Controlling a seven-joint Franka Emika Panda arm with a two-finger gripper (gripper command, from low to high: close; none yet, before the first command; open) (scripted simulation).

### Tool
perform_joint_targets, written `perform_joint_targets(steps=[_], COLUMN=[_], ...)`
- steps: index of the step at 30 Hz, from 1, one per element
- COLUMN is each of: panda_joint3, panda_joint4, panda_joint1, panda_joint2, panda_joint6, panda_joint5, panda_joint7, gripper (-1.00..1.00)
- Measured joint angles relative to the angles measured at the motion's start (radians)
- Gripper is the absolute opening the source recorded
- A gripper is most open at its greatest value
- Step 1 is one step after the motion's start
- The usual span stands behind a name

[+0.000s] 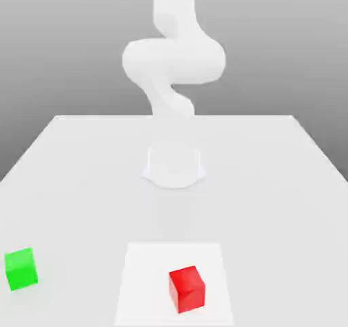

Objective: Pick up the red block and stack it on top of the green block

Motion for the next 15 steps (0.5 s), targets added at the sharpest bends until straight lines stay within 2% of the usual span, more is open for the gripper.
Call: perform_joint_targets(steps=[15], panda_joint3=[-0.048], panda_joint4=[-0.16], panda_joint1=[0.083], panda_joint2=[0.551], panda_joint6=[0.244], panda_joint5=[0.041], panda_joint7=[-0.205], gripper=[0.0])
